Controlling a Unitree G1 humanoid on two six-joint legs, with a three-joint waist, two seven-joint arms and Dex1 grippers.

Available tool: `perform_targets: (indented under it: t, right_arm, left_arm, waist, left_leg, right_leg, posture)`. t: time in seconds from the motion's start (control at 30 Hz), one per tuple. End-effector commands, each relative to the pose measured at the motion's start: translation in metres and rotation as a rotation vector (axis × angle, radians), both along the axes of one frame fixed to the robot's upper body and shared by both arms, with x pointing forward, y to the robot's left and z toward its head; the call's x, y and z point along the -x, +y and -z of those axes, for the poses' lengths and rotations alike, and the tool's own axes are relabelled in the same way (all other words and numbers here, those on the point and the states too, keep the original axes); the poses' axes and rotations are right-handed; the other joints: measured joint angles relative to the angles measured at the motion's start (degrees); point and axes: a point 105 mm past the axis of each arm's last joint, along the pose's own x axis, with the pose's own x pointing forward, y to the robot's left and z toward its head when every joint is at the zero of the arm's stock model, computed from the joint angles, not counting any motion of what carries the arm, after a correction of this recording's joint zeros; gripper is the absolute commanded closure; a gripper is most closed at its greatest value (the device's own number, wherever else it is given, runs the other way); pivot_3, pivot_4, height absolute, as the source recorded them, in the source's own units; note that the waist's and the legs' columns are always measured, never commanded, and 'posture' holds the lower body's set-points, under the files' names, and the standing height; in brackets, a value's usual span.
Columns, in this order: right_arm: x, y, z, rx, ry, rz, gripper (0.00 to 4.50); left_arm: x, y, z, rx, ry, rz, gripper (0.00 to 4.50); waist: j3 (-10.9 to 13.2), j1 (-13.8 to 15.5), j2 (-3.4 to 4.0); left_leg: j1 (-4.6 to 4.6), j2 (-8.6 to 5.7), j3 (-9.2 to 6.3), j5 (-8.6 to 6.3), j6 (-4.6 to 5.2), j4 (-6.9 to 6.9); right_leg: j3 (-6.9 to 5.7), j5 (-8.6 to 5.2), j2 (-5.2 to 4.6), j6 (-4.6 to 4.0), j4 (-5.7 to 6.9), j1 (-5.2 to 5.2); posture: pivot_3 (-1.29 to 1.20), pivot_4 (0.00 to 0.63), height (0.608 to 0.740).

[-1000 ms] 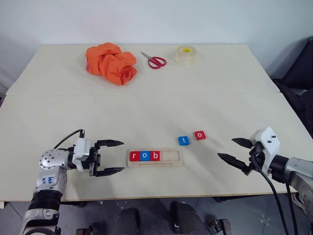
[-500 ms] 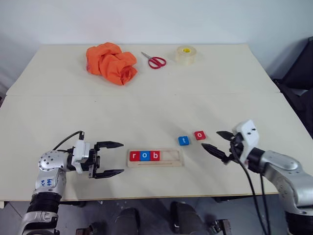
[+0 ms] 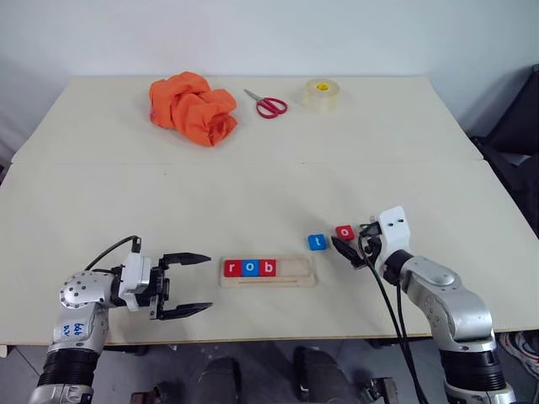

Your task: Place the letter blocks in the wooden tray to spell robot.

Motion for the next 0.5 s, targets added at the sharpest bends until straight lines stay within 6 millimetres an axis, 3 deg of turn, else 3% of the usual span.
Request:
perform_targets:
  t: [0.03,0.3,0.4,0.5]
  right_arm:
    - [0.0014,-0.0023,-0.0007,0.01,-0.013,0.027,0.03]
    - [0.0036,-0.0032,-0.0034,0.02,-0.034,0.12,0.03]
    - [0.0066,-0.0015,0.0008,0.045,-0.022,0.129,0.62]
    - [0.0071,0.001,0.0005,0.036,-0.024,0.122,1.57]
  left_arm:
    - [0.0022,-0.001,-0.0058,0.014,-0.025,0.003,0.0]
    - [-0.0018,-0.0002,-0.0049,0.008,-0.015,0.015,0.0]
    - [-0.0042,-0.0013,-0.0057,0.01,-0.016,0.023,0.0]
    - [-0.0057,-0.0027,-0.006,0.011,-0.016,0.029,0.0]
  waist:
    - [0.0,0.0,0.0]
    - [0.0,0.08,0.0]
    - [0.0,0.04,0.0]
    - [0.0,0.02,0.0]
  left_leg:
    - [0.0,0.0,0.0,0.0,0.0,0.0]
    - [-0.01,-0.01,0.0,0.0,0.0,0.0]
    - [-0.02,-0.01,-0.01,0.0,0.0,-0.01]
    - [-0.02,0.0,-0.01,0.0,0.0,-0.02]
  right_leg:
    - [0.0,0.0,0.0,0.0,0.0,0.0]
    - [0.0,0.0,-0.01,0.0,-0.01,0.0]
    - [0.0,0.0,-0.01,0.0,-0.02,0.0]
    - [-0.01,0.0,0.0,0.0,-0.02,0.0]
  posture:
    - [0.0,0.15,0.74]
    - [0.0,0.15,0.74]
    - [0.0,0.15,0.74]
    - [0.0,0.15,0.74]
